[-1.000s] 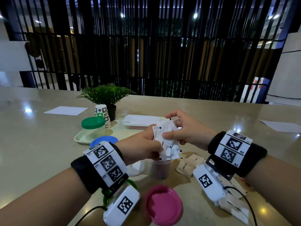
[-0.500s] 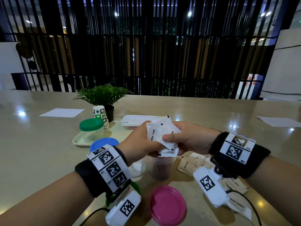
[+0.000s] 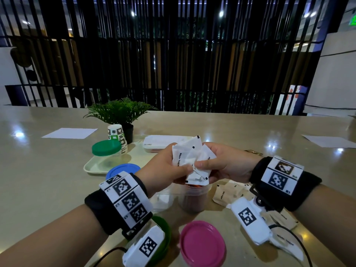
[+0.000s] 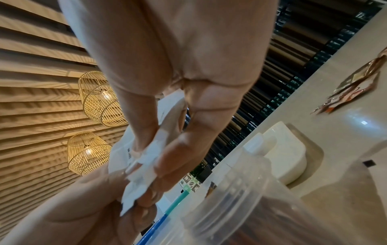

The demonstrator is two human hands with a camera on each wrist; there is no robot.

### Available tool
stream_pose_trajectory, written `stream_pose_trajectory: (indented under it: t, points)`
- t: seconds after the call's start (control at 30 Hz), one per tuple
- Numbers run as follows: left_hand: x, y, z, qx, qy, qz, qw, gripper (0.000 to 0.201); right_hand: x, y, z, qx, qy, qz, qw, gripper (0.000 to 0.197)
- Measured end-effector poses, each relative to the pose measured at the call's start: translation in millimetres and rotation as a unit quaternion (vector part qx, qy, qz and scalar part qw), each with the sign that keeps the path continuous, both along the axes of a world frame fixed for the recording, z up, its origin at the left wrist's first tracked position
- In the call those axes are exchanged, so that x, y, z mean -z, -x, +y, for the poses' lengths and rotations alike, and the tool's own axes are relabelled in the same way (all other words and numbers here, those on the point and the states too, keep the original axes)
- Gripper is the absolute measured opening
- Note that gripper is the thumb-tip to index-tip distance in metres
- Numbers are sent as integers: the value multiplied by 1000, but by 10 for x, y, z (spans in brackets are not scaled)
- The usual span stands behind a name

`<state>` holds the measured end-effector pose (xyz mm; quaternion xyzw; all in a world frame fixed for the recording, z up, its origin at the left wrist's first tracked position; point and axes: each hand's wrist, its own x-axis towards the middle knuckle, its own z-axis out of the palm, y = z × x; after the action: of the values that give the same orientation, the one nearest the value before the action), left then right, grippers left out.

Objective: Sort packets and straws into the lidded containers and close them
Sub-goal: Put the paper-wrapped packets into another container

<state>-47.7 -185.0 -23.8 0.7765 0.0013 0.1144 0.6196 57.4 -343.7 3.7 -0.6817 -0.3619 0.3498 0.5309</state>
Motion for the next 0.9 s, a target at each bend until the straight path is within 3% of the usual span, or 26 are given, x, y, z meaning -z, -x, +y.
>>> stream_pose_trajectory:
  t: [0.13,0.23,0.4,0.57,0.7,0.9]
  points:
    - [-51,51,9,43,31,18,998,28,-28,17,6,3,8,-13,1000,40]
    - [-61,59,3,29,75,12,997,21,-34,53,38,25,8,-20,999,41]
    - [-53,19,24,-26,53,-50,997,30,27,116,112,72,-3,31,997,45]
    - [-34,25,52,-47,43,-75,995,34,64,170,125,9,14,72,997,40]
    - [-26,13,55,-42,18,-76,996,41,79,189,149,6,-20,104,994,46]
    - [-40,20,73,-50,57,-53,996,16,83,232,157,43,-6,54,998,29]
